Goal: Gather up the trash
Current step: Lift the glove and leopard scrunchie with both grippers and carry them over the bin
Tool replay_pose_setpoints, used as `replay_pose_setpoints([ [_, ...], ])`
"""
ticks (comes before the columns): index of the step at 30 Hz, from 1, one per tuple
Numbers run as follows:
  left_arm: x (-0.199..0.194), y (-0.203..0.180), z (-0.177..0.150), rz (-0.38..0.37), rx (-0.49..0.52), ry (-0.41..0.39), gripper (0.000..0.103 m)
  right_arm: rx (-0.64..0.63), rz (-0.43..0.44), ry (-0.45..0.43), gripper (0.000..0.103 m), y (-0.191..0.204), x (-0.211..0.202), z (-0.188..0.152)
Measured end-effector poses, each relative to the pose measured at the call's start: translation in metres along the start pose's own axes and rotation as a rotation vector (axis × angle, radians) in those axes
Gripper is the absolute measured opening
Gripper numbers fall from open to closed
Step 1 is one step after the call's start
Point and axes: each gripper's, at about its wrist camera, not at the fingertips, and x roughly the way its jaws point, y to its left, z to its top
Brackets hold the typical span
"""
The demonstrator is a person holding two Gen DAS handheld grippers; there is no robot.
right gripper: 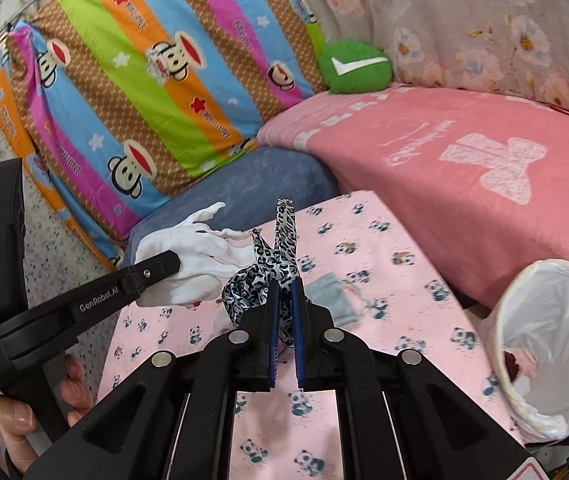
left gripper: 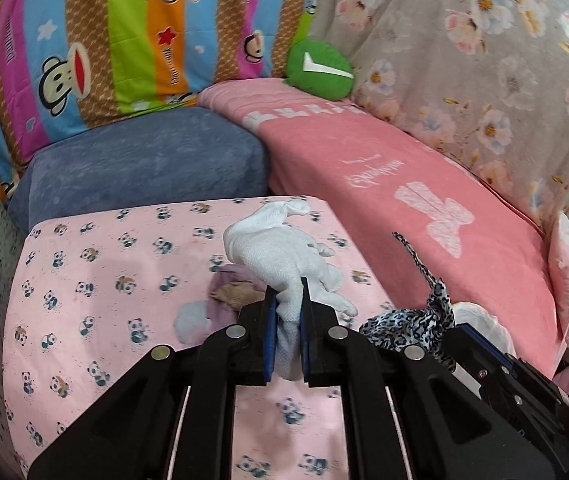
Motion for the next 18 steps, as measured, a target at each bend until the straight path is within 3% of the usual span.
replay_pose_setpoints([
  [18,-0.005,-0.15,-0.042,-0.147,0.212,0.038,0.009,0.164,-0.157,-0.122,0.008,-0.143,-0.121,-0.02],
])
